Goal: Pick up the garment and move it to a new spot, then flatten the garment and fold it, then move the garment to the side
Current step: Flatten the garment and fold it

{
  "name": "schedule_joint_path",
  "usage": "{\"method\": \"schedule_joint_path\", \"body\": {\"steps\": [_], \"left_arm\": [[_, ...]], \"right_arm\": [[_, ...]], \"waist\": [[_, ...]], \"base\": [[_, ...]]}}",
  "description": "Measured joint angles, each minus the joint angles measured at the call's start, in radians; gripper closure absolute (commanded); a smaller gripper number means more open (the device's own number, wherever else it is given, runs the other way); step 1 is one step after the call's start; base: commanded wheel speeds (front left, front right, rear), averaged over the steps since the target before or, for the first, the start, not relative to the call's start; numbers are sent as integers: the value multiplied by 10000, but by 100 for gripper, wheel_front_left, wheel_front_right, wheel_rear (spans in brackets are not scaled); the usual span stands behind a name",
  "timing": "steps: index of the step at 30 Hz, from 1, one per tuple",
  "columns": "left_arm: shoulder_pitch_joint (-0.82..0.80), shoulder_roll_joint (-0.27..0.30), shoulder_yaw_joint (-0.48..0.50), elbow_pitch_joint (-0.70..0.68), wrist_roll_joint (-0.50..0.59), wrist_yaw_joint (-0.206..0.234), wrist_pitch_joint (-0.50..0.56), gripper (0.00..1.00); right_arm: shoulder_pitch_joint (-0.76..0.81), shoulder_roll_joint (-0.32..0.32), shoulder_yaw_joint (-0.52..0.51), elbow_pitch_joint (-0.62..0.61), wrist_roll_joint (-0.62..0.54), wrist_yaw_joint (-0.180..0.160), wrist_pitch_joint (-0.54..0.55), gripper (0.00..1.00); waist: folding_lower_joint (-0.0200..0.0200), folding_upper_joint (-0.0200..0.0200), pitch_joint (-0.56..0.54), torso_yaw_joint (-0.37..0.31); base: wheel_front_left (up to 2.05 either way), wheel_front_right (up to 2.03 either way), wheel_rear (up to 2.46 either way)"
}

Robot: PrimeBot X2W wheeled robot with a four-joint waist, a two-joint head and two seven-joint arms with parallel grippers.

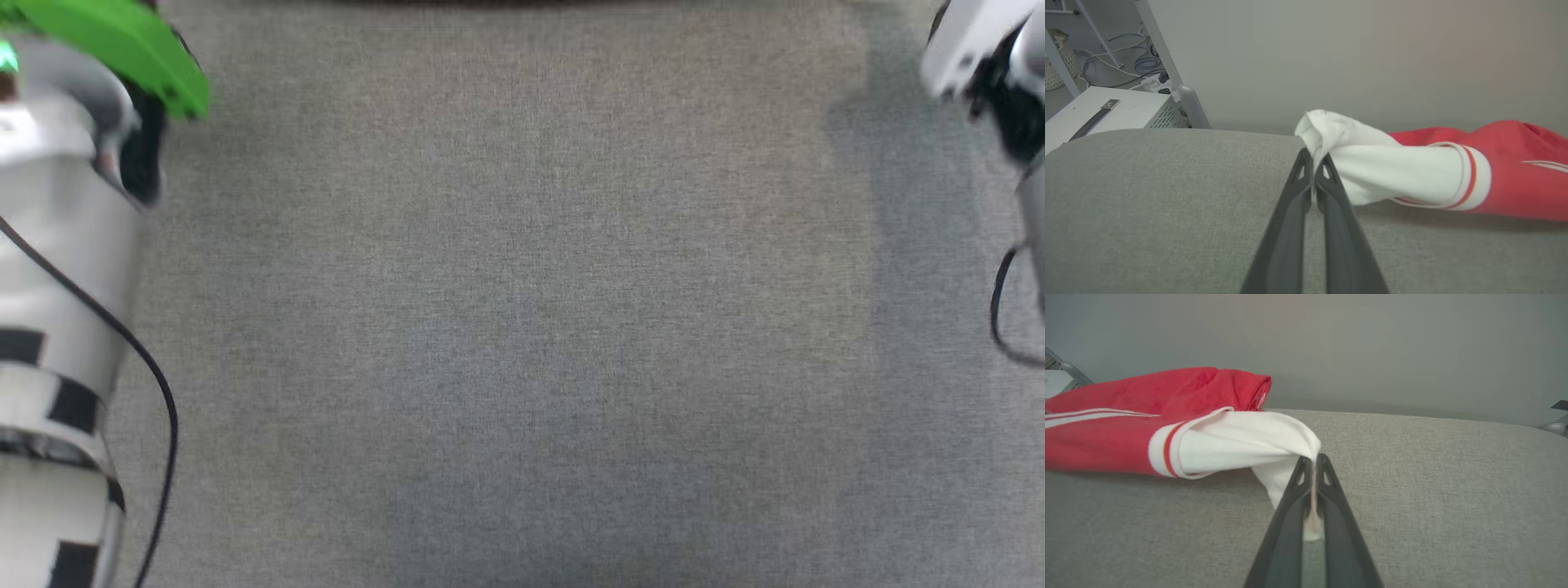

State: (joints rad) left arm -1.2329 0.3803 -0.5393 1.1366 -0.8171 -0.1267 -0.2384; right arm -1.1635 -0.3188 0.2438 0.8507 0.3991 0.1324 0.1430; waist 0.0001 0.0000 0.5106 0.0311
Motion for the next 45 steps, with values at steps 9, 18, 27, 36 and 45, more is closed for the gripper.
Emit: {"method": "schedule_joint_path", "body": {"steps": [9, 18, 27, 36, 45], "left_arm": [[3675, -23, -100, -1340, -1001, -12, -161, 100], [6536, 602, -92, -3018, -848, 182, -173, 100], [9251, 1078, -236, -5290, -968, 1081, 245, 100], [11727, 1985, -151, -7988, -1229, 2456, 696, 100], [13822, 2454, -180, -9881, -1624, 3630, 1131, 100]], "right_arm": [[3736, -382, -121, -1569, 1118, 0, -370, 100], [7361, -324, -1360, -4071, 1139, 0, 376, 100], [10903, 775, -2999, -6527, 485, 0, 1586, 100], [13326, 1910, -4082, -7938, -27, 0, 2550, 100], [14836, 2506, -4585, -8243, -190, 0, 2982, 100]], "waist": [[-1, 0, -1135, -3], [-2, 0, -2568, -65], [-2, 0, -3804, -92], [-2, 0, -4716, -13], [-2, 0, -5309, 100]], "base": [[0, 0, 0], [0, 0, 0], [0, 0, 0], [0, 0, 0], [0, 0, 0]]}}
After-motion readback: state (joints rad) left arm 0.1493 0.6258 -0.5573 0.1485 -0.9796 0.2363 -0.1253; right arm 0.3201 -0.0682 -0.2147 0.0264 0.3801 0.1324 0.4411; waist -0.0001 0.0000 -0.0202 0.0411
